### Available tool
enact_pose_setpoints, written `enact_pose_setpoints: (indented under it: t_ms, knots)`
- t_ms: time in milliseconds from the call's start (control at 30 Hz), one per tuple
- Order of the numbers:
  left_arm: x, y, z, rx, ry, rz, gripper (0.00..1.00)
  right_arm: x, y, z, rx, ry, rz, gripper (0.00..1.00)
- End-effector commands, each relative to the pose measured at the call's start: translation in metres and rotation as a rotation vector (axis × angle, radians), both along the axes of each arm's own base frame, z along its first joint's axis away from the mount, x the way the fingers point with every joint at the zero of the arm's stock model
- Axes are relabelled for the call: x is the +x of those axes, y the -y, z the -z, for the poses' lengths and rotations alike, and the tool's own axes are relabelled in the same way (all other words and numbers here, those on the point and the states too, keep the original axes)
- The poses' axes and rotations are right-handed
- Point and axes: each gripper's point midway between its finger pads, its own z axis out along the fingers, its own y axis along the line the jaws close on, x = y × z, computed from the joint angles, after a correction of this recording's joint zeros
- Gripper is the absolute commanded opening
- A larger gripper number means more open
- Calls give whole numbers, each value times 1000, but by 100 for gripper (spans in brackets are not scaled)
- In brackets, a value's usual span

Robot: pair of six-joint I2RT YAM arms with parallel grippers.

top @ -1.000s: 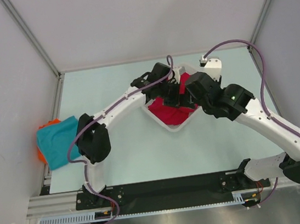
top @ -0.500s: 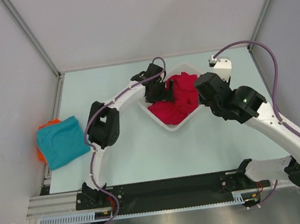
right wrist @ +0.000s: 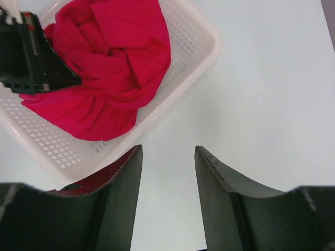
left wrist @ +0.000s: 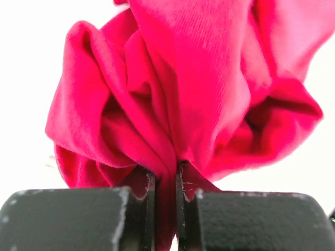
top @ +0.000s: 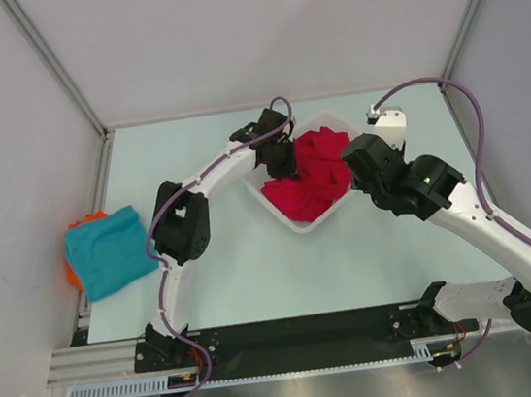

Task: Fold and stack the t-shirts
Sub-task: Grab crumpled tshirt from bin with the left arm, then move the tshirt to the center of the board

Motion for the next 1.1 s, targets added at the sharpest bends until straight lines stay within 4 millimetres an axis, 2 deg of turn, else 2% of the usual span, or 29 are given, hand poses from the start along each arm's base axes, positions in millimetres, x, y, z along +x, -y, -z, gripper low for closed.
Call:
enact_pose_setpoints:
  t_ms: [0, 33, 100, 167, 200, 267, 300, 367, 400, 500, 533, 633, 767, 933, 1067]
  knots:
    - [13, 3, -142, -146, 228, -7, 0, 1, 1, -3, 28, 29, 7, 49]
    - [9, 1, -153, -153, 230, -5, 0, 2, 0, -2, 32, 29, 4, 49]
    - [1, 0, -194, -211, 282, 4, 0, 3, -2, 3, 28, 22, 2, 48]
    - [-7, -4, -219, -243, 312, 4, 0, 3, -4, 6, 30, 13, -2, 47]
    - [-14, -8, -244, -274, 348, 2, 0, 4, -5, 9, 27, 8, -3, 47]
    - [-22, -15, -267, -297, 385, -2, 0, 5, -8, 13, 32, 1, -8, 47]
    - [-29, -24, -290, -312, 424, -15, 0, 5, -9, 16, 25, -7, -11, 47]
    - [-38, -33, -313, -332, 460, -31, 0, 6, -11, 19, 29, -11, -14, 46]
    - [-47, -45, -331, -339, 494, -51, 0, 7, -12, 22, 28, -17, -15, 46]
    - [-58, -71, -356, -325, 555, -122, 0, 8, -16, 29, 29, -30, -21, 46]
    - [-68, -85, -375, -337, 600, -149, 0, 8, -18, 33, 28, -40, -26, 46]
    - [-82, -109, -392, -333, 653, -194, 0, 11, -25, 40, 33, -56, -40, 46]
    - [-82, -122, -374, -288, 628, -211, 0, 15, -36, 43, 47, -68, -62, 45]
    - [-76, -154, -368, -212, 662, -328, 0, 15, -39, 48, 42, -79, -70, 44]
    - [-72, -188, -364, -157, 680, -470, 2, 16, -39, 51, 36, -85, -69, 45]
